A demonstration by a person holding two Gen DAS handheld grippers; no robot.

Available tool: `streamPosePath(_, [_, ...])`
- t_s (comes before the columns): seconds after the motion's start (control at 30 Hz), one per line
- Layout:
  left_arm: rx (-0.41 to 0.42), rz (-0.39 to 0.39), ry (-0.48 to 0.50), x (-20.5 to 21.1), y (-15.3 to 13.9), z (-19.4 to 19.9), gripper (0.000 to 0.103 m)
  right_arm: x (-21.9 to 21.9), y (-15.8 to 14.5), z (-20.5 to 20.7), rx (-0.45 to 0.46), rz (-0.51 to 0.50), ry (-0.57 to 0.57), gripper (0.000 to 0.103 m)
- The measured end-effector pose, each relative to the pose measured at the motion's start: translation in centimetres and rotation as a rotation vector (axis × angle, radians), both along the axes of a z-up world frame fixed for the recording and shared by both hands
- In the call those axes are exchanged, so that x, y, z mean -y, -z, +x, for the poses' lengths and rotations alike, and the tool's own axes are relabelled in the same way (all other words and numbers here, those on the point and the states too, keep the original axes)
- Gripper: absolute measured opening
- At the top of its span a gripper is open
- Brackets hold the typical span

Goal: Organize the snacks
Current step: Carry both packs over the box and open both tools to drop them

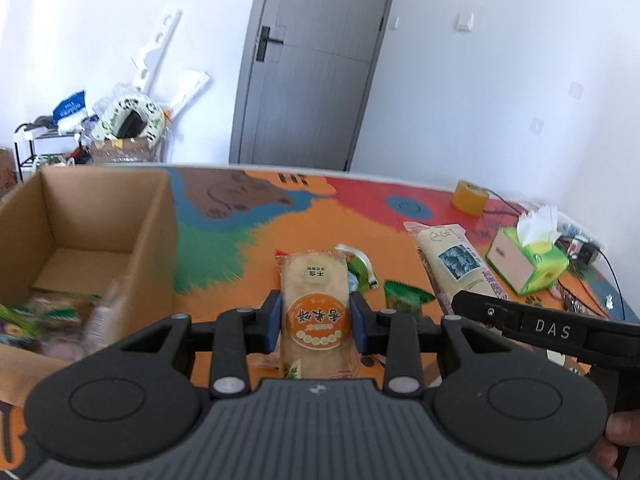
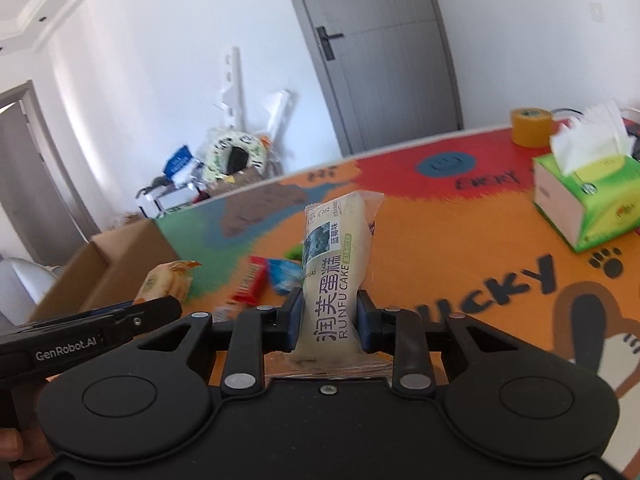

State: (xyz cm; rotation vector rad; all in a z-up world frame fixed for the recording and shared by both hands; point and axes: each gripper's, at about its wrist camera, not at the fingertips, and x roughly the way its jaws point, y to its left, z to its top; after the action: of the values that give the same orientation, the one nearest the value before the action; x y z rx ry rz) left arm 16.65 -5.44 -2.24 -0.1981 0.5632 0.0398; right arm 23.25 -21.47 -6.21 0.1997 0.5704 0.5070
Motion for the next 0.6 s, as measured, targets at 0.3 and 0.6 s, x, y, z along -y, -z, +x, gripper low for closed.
streamPosePath(0.3, [0.047, 0.004, -0.072, -3.7, -2.1, -1.7, 0.034, -4.2, -2.0, -0.7, 0.042, 0.025, -0.076, 0.028])
streamPosePath(0.6, [0.075, 0.013, -0.179, -8.8, -3.5, -2.9, 0.034, -8.9, -3.5, -1.1, 0.067, 0.043, -0.154, 0.028])
